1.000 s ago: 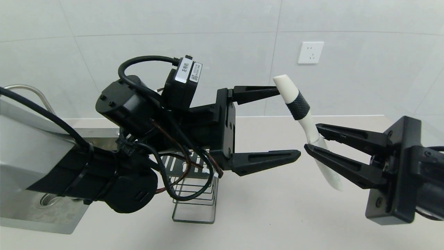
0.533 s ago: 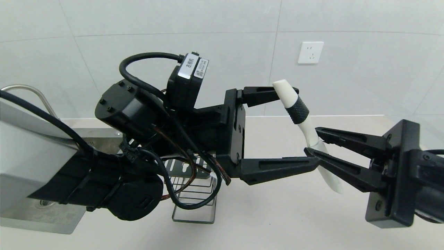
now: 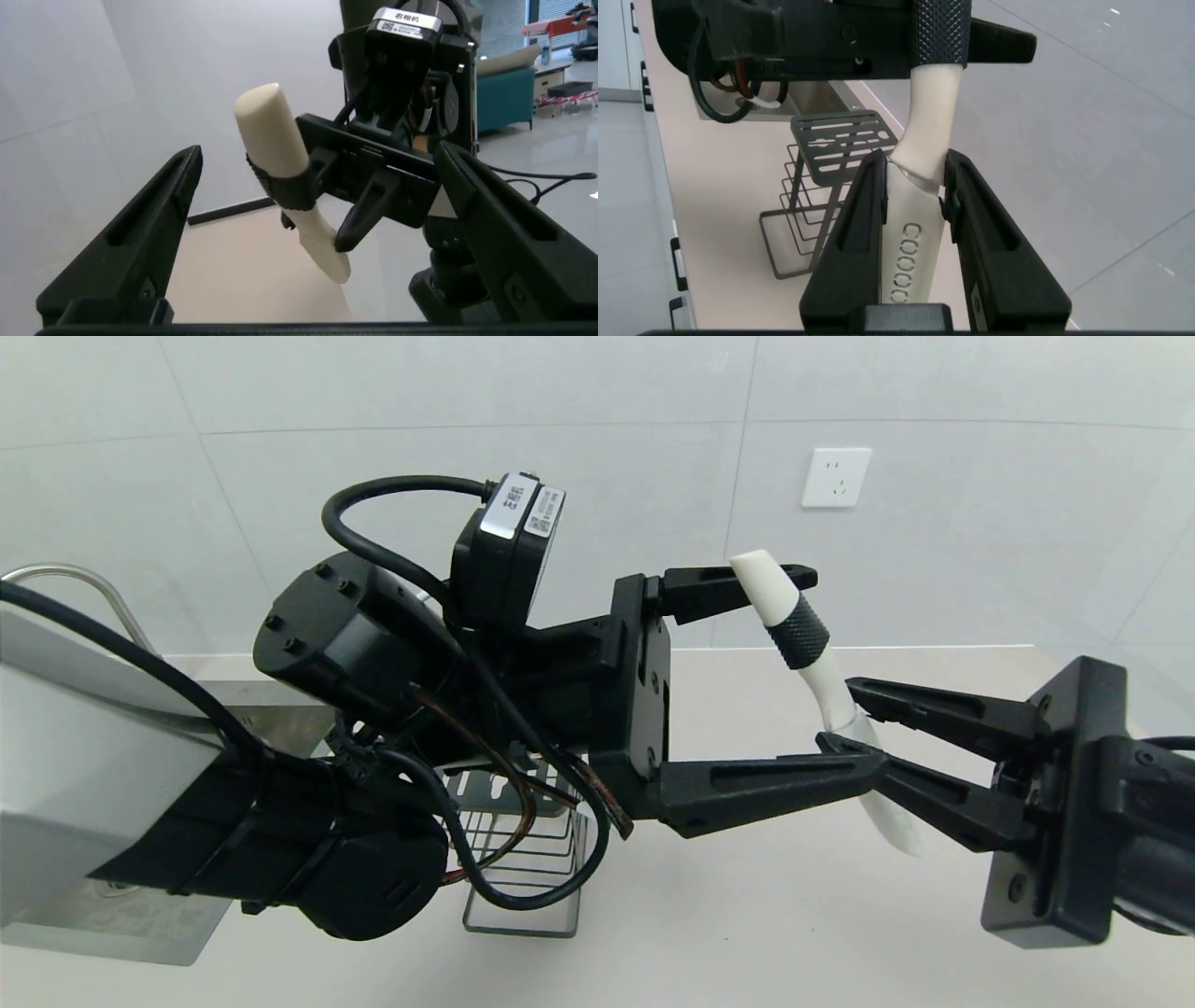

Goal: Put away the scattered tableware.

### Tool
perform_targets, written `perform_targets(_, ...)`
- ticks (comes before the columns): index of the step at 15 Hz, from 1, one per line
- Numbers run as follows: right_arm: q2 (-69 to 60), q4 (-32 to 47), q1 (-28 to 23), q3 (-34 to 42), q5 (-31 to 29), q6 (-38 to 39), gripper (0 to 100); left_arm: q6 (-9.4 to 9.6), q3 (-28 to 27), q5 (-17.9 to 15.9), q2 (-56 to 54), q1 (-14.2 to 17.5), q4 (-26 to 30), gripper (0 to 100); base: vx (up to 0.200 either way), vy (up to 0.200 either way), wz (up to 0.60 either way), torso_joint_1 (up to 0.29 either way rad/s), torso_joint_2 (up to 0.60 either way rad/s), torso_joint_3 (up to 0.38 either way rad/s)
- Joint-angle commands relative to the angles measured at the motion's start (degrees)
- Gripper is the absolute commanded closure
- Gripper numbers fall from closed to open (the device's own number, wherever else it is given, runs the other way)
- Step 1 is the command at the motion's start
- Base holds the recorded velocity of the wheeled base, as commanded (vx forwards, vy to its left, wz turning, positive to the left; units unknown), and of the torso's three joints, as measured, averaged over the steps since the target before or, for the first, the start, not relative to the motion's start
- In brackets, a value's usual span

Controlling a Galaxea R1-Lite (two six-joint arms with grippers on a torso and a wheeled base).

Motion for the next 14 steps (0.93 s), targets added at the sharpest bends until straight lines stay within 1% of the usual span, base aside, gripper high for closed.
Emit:
perform_targets(1, 0.2, 0.0, 0.4, 0.0, 0.0, 0.0, 100, -0.04, -0.1, 0.0, 0.2, 0.0, -0.1, 0, 0.0, 0.0, 0.0, 0.0, 0.0, 0.0)
perform_targets(4, 0.3, 0.0, 0.6, 0.0, 0.0, 0.0, 100, -0.04, -0.2, 0.0, 0.2, -0.2, -0.1, 0, 0.0, 0.0, 0.0, 0.0, 0.0, 0.0)
perform_targets(8, 0.9, 0.0, 1.1, 0.0, 0.0, 0.0, 100, -0.04, -1.6, 0.0, 0.7, -0.6, -0.1, 0, 0.0, 0.0, 0.0, 0.0, 0.0, 0.0)
perform_targets(9, 1.1, 0.0, 1.1, -0.2, 0.0, 0.0, 100, -0.04, -1.6, 0.0, 0.9, -0.6, -0.1, 100, 0.0, 0.0, 0.0, 0.0, 0.0, 0.0)
perform_targets(14, 1.5, -0.1, 1.1, -0.8, 0.0, 0.0, 100, -0.13, -1.5, 0.0, 0.8, -0.6, -0.1, 100, 0.0, 0.0, 0.0, 0.0, 0.0, 0.0)
